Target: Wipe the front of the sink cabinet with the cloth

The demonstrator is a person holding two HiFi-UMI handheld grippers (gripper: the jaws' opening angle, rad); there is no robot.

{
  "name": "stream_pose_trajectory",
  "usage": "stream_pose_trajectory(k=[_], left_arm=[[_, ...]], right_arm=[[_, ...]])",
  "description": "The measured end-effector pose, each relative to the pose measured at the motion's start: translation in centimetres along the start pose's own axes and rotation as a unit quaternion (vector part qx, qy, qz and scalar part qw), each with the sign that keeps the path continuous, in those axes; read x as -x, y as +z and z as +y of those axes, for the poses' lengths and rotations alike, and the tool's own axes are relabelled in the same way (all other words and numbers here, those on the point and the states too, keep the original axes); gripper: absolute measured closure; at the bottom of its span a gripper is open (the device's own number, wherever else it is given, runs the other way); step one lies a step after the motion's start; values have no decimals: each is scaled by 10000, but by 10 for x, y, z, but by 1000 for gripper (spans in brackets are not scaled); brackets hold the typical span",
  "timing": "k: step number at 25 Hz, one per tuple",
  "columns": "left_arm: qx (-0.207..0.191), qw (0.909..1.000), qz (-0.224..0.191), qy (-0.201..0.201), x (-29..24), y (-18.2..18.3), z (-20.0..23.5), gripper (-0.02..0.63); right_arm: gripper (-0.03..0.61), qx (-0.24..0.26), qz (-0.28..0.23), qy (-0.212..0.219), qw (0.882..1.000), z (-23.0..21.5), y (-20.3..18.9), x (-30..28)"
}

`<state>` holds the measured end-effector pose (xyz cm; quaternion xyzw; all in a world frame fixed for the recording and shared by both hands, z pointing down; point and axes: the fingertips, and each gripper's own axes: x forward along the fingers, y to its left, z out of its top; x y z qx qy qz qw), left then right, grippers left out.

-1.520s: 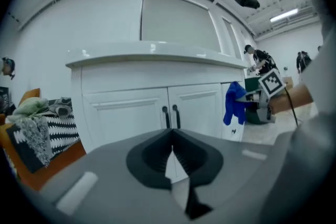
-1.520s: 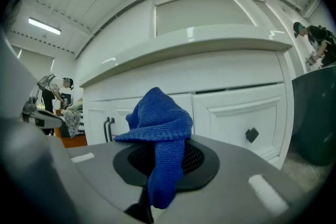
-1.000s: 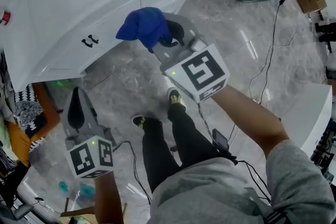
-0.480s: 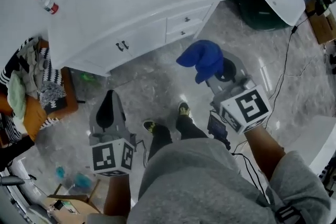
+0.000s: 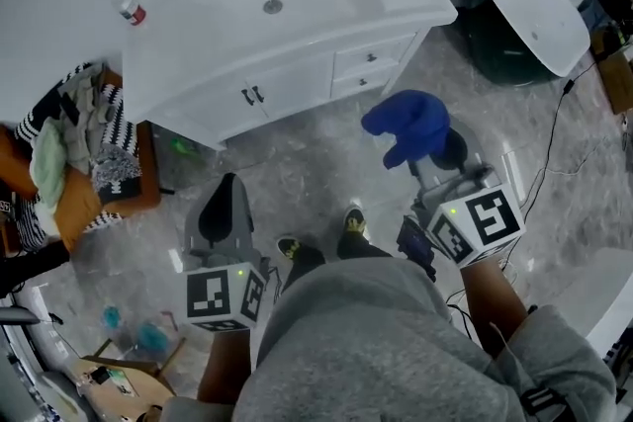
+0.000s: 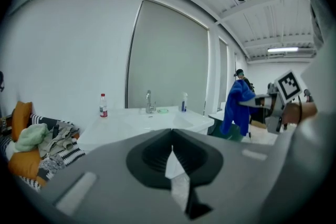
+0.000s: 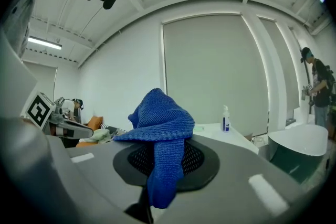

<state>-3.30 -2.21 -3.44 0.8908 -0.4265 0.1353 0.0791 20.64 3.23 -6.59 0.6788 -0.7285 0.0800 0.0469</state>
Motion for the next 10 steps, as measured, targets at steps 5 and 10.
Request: stream_pose_trajectory(k=[5,10], left_arm=[[-49,10000,-47,41,-3,8,-2,604],[-19,9999,-103,114,-3,14,-3,603]], right_arm=[[508,-104,-66,-36,9999,2,-2,1],[508,-147,-49,3,9999,-3,-2,2]])
